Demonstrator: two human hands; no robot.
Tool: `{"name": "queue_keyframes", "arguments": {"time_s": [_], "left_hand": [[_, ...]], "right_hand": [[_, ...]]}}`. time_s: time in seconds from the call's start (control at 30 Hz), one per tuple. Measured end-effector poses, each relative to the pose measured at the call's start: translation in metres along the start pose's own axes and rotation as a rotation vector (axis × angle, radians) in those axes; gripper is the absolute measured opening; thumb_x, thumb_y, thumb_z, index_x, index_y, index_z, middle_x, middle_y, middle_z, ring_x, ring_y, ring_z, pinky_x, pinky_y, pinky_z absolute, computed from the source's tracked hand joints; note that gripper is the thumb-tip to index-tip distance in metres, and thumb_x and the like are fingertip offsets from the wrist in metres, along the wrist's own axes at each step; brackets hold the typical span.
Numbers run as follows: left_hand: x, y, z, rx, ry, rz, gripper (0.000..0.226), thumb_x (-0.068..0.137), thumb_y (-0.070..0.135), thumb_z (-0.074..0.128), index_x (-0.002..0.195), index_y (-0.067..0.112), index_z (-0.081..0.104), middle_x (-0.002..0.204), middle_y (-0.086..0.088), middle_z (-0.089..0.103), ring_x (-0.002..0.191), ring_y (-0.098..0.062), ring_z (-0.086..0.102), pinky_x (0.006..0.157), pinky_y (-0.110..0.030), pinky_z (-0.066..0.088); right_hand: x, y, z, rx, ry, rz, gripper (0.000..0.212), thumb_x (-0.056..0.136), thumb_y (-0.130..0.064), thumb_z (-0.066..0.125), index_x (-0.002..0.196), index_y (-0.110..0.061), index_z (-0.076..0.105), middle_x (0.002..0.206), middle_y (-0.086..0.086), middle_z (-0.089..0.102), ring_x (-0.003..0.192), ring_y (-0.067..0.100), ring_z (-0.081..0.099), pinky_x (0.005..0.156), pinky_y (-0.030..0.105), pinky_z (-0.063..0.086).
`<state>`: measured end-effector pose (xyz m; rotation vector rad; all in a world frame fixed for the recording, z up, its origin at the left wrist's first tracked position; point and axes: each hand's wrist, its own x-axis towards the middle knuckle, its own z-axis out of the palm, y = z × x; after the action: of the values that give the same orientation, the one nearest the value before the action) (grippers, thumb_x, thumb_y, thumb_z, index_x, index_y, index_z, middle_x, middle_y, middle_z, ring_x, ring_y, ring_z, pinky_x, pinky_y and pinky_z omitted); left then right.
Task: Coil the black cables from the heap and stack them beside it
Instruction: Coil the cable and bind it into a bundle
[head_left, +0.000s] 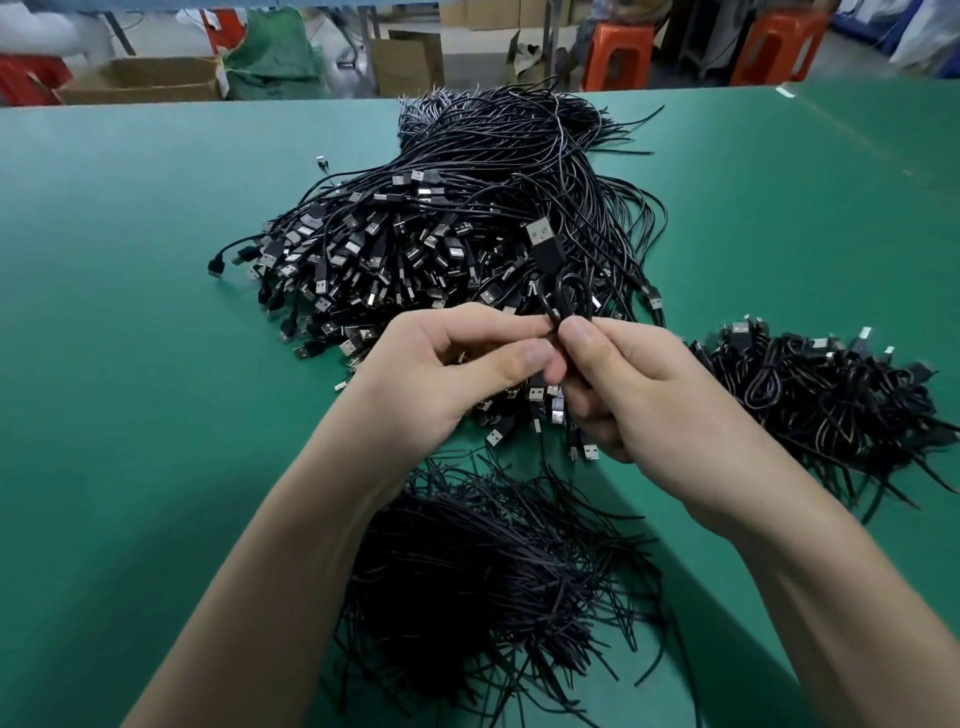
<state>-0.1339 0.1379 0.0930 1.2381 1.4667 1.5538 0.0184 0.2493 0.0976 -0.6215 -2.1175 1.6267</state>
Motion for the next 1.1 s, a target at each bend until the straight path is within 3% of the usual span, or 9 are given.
{"name": "queue_keyframes", "arguments": {"time_s": [0.07, 0.2, 0.3, 0.43, 0.63, 0.67, 0.77, 0.93, 1.1], "left_hand": [[0.001, -0.001, -0.001, 0.043, -0.008, 0.063, 0.013, 0.091, 0.02, 0.07, 0.096, 0.013, 0.08, 0.095, -0.006, 0.077, 0.098, -0.017, 0.073, 0.093, -0.025, 0.054], [-0.001, -0.001, -0.005, 0.21, -0.059, 0.126, 0.022, 0.098, 0.016, 0.065, 0.116, 0.021, 0.076, 0.109, 0.002, 0.075, 0.108, -0.013, 0.069, 0.091, -0.022, 0.052], [-0.001, -0.001, -0.004, 0.318, -0.015, 0.161, 0.024, 0.101, 0.02, 0.062, 0.12, 0.028, 0.074, 0.109, 0.009, 0.073, 0.103, -0.01, 0.067, 0.083, -0.022, 0.05], [-0.001, -0.001, -0.001, 0.385, 0.031, 0.207, 0.019, 0.103, 0.026, 0.061, 0.105, 0.028, 0.08, 0.1, 0.005, 0.072, 0.089, -0.027, 0.065, 0.077, -0.051, 0.05], [0.002, -0.014, -0.002, 0.189, 0.104, 0.177, 0.011, 0.092, 0.018, 0.072, 0.09, 0.013, 0.081, 0.094, 0.0, 0.071, 0.089, -0.025, 0.067, 0.071, -0.057, 0.049], [0.003, -0.015, 0.001, 0.114, 0.11, 0.16, 0.008, 0.09, 0.017, 0.073, 0.089, 0.013, 0.08, 0.092, 0.001, 0.07, 0.087, -0.021, 0.067, 0.073, -0.055, 0.051], [0.004, -0.017, 0.004, -0.028, 0.069, 0.135, 0.006, 0.089, 0.018, 0.078, 0.091, 0.012, 0.075, 0.084, 0.005, 0.07, 0.081, -0.012, 0.067, 0.079, -0.031, 0.053], [0.005, -0.012, -0.001, -0.052, 0.092, 0.163, 0.015, 0.08, 0.027, 0.078, 0.09, 0.017, 0.082, 0.101, 0.001, 0.07, 0.084, -0.014, 0.068, 0.077, -0.049, 0.054], [0.005, -0.013, 0.01, -0.111, 0.065, 0.179, 0.022, 0.088, 0.019, 0.07, 0.087, -0.003, 0.074, 0.088, 0.007, 0.068, 0.073, -0.007, 0.065, 0.072, -0.022, 0.053]], "right_hand": [[-0.001, -0.003, 0.001, 0.047, -0.009, 0.005, 0.043, 0.109, -0.038, 0.04, 0.073, -0.028, 0.062, 0.057, -0.013, 0.045, 0.046, 0.003, 0.034, 0.042, 0.013, 0.028], [-0.002, -0.006, 0.001, 0.158, 0.002, 0.045, 0.045, 0.109, -0.036, 0.04, 0.07, -0.029, 0.06, 0.058, -0.009, 0.04, 0.046, 0.008, 0.029, 0.041, 0.018, 0.024], [-0.002, -0.007, 0.003, 0.221, 0.023, 0.071, 0.045, 0.109, -0.036, 0.039, 0.071, -0.027, 0.059, 0.057, -0.009, 0.038, 0.047, 0.009, 0.026, 0.042, 0.021, 0.022], [-0.004, -0.007, 0.006, 0.297, 0.028, 0.117, 0.041, 0.109, -0.038, 0.039, 0.079, -0.018, 0.057, 0.057, -0.007, 0.036, 0.045, 0.009, 0.027, 0.041, 0.019, 0.024], [-0.007, -0.01, 0.012, 0.26, -0.043, 0.121, 0.041, 0.109, -0.04, 0.038, 0.078, -0.019, 0.055, 0.059, -0.006, 0.033, 0.046, 0.01, 0.025, 0.042, 0.019, 0.023], [-0.007, -0.012, 0.013, 0.252, -0.046, 0.113, 0.041, 0.109, -0.039, 0.038, 0.077, -0.019, 0.055, 0.058, -0.006, 0.033, 0.046, 0.009, 0.025, 0.042, 0.019, 0.023], [-0.007, -0.015, 0.013, 0.117, -0.02, 0.028, 0.041, 0.108, -0.035, 0.039, 0.075, -0.019, 0.056, 0.053, -0.011, 0.04, 0.043, 0.002, 0.031, 0.042, 0.013, 0.028], [-0.01, -0.021, 0.008, 0.033, -0.063, -0.081, 0.043, 0.108, -0.039, 0.04, 0.076, -0.021, 0.062, 0.05, -0.011, 0.044, 0.044, 0.003, 0.033, 0.044, 0.015, 0.03], [-0.008, -0.019, 0.011, -0.033, 0.032, -0.096, 0.043, 0.101, -0.049, 0.04, 0.072, -0.027, 0.064, 0.052, -0.013, 0.046, 0.047, 0.003, 0.037, 0.05, 0.02, 0.031]]}}
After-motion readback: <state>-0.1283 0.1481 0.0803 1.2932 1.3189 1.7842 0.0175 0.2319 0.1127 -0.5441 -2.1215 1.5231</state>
